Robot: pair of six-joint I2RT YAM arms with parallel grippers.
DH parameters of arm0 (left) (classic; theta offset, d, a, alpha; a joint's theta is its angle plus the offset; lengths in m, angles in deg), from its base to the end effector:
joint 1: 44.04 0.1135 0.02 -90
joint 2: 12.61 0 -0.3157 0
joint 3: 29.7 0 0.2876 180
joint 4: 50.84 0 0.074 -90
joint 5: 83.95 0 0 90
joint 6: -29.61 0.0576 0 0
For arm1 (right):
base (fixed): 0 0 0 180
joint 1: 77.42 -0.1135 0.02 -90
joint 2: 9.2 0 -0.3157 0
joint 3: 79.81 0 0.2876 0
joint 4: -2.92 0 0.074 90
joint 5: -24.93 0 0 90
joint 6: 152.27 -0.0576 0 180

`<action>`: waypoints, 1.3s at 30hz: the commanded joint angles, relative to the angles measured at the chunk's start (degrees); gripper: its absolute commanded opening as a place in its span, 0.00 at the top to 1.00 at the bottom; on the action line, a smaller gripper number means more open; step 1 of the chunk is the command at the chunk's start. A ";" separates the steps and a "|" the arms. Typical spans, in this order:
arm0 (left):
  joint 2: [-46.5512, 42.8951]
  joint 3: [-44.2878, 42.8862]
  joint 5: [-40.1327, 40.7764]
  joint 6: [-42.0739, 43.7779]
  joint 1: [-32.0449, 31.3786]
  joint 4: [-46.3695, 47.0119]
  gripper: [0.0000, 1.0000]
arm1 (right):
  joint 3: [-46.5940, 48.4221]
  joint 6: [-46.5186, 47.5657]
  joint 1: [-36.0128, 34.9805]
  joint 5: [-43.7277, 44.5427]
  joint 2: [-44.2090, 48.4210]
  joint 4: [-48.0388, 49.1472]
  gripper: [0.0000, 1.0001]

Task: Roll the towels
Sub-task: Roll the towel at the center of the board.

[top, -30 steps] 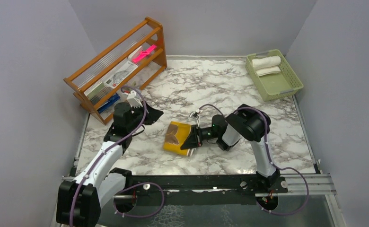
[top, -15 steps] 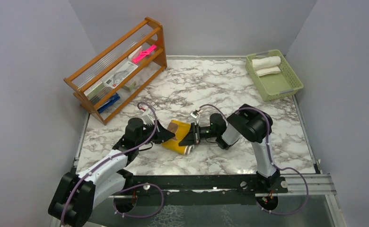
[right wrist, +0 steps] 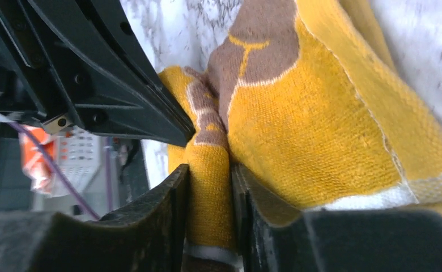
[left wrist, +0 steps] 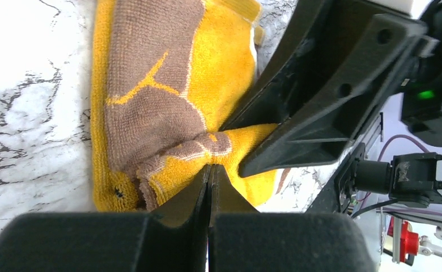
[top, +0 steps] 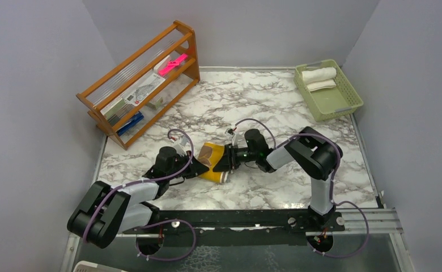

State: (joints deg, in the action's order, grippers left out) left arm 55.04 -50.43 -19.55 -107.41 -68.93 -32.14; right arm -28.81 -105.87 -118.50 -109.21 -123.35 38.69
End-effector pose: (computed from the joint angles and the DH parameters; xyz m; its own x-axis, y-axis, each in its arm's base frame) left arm 0.1776 -0.1099 0.1359 -0.8228 -0.3456 -0.4512 0.1804 0.5941 -0.7839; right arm 0.2612 0.2809 0.0919 -0.8977 -0.1260 -0.4222 -0.4400 0.3059 0.8443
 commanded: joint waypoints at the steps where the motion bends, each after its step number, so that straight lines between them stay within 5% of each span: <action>1: 1.82 2.21 5.04 1.77 -0.21 1.60 1.00 | 3.74 15.78 -1.63 12.34 6.48 -18.22 0.64; 7: 2.66 2.88 6.14 2.37 -0.24 1.60 1.00 | 0.76 31.03 -1.90 23.80 19.23 -21.48 0.61; 14: 1.53 3.45 6.98 1.23 -0.33 1.60 1.00 | -7.26 46.05 -3.21 20.81 31.89 -16.95 0.57; 21: -0.69 3.57 8.28 0.27 -0.33 0.19 1.00 | -7.22 64.56 -17.56 36.54 31.19 -26.00 0.48; 39: -14.63 2.80 12.92 -0.07 -0.28 -13.74 1.00 | -1.80 66.73 -21.53 39.34 21.55 -27.72 0.48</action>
State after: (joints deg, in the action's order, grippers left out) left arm 44.51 -48.24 -10.72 -107.61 -69.30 -39.13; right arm -32.59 -39.84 -139.37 -69.82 -100.03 11.41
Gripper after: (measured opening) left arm 0.009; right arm 0.528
